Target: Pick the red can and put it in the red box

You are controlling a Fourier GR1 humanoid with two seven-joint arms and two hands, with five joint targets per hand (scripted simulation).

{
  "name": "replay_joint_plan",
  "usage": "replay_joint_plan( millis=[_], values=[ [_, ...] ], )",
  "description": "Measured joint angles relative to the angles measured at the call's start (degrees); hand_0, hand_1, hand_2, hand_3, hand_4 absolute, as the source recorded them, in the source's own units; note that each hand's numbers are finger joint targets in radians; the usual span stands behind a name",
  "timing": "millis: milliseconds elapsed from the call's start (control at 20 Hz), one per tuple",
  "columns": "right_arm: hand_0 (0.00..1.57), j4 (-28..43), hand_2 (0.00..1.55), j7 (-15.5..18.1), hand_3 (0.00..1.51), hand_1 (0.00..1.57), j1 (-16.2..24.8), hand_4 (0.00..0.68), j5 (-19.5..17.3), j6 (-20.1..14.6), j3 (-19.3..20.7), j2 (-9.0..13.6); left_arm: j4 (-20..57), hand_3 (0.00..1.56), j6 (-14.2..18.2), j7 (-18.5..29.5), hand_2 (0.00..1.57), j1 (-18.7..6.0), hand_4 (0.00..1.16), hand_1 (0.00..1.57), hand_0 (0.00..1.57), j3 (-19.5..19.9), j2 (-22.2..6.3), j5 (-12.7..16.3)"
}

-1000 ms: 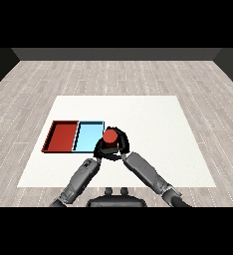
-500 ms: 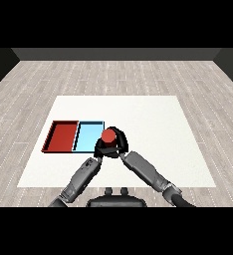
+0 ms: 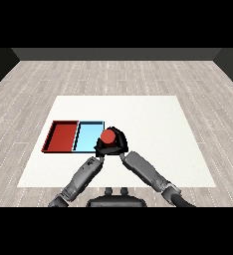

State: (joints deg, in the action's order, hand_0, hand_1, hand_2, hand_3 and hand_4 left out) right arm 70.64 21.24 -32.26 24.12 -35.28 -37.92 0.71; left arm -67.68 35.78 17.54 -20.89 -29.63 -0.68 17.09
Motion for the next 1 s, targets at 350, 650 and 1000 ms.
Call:
replay_joint_plan(
  millis=[350,650,1000],
  values=[
    [0.00,1.2,0.00,-0.7,0.00,0.00,0.9,0.000,-0.2,0.4,0.5,-0.1,0.3,1.45,1.7,1.1,1.53,-0.6,1.12,1.57,1.57,0.5,0.1,-1.1],
    [0.00,2.6,0.00,-3.3,0.00,0.00,2.5,0.000,-4.7,1.7,1.2,-0.5,1.2,1.47,1.5,1.1,1.54,-1.7,1.12,1.57,1.57,1.8,0.4,-2.1],
    [0.00,5.5,0.00,-5.6,0.00,0.00,3.5,0.000,-7.3,2.8,4.4,-0.1,-0.3,1.51,-0.2,0.3,1.57,0.7,1.14,1.57,1.57,3.2,0.5,-3.3]
  ],
)
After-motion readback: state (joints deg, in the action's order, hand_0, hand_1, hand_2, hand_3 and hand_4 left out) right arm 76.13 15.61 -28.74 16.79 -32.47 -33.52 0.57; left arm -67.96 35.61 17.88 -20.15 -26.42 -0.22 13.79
